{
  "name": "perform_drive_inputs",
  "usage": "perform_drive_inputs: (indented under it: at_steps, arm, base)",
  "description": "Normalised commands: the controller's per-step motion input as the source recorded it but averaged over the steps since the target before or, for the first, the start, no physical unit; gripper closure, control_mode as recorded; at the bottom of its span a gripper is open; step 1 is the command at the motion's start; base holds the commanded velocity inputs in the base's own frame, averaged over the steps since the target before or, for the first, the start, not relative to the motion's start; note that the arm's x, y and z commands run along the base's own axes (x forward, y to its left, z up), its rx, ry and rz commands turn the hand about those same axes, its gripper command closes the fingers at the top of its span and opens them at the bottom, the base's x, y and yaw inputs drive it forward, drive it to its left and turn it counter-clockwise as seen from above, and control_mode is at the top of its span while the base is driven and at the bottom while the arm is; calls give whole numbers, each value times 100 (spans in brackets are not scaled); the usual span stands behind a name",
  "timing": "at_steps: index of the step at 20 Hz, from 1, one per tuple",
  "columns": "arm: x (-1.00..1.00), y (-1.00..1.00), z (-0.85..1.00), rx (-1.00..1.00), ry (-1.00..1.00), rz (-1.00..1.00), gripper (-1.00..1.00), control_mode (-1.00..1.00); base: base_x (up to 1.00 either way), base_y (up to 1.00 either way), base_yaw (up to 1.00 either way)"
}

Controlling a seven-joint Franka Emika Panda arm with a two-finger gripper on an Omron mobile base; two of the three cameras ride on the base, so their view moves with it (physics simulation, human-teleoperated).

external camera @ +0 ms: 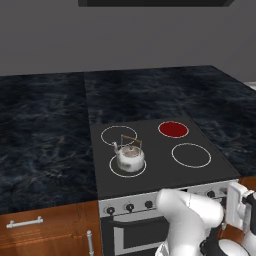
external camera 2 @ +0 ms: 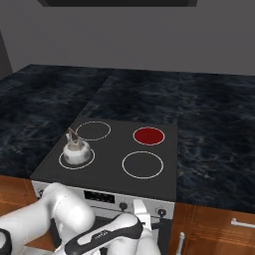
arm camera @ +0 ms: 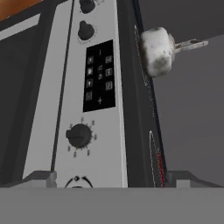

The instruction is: Turn off the rear right burner of the stove.

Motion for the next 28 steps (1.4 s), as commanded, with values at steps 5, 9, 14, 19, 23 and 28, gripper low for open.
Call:
perform_drive_inputs:
  at_steps: [5,9,14,19,23,28]
  arm:
    - [25,-6,-11,0,-4,0,-100,-100]
    - [20,-6,-19,1,-2,0,-100,-100]
    - [16,-13,-19,0,-2,0,-100,-100]
    - [10,-14,-21,0,-2,0,-100,-100]
    - [9,-15,-18,0,-3,0,-100,-100]
    - [9,-5,-18,2,-4,0,-100,-100]
  base:
    - [0,0,0]
    - [0,0,0]
    - [0,0,0]
    - [0,0,0]
    - [0,0,0]
    - [0,0,0]
